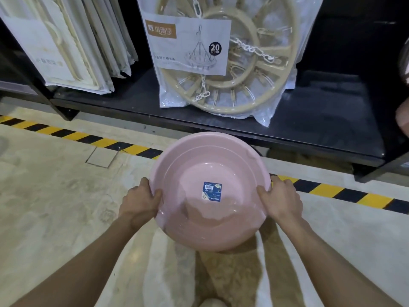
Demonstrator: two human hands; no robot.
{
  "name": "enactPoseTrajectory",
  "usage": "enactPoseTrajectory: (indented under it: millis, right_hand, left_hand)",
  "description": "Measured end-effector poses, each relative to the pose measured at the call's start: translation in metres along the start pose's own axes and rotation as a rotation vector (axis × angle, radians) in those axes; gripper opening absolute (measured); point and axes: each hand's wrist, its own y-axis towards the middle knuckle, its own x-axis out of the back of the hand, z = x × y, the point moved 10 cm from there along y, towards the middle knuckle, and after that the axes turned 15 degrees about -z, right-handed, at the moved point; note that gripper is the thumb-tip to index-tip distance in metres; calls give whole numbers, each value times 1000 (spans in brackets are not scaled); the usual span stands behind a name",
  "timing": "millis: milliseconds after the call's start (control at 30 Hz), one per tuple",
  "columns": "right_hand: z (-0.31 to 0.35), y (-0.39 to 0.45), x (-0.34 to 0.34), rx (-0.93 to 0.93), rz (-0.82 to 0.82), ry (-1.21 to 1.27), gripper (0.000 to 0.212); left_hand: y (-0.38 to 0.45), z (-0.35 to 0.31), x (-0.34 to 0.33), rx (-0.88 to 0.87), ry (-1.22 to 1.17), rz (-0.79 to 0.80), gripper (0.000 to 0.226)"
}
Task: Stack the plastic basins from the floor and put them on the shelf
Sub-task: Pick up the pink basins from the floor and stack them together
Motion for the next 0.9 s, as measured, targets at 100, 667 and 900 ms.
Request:
enactPoseTrajectory:
  millis: [100,667,900]
  right_hand:
    - [-2,1,-7,-30,3,45,34]
    - [-12,2,-32,-223,110,410,29]
    - [-34,1,9,-242,75,457,21]
  left_hand:
    - [1,6,-13,63,-105,79,32]
    - [11,6,-26,226,-349,53,22]
    - [1,-38,-4,127,-375,53,29]
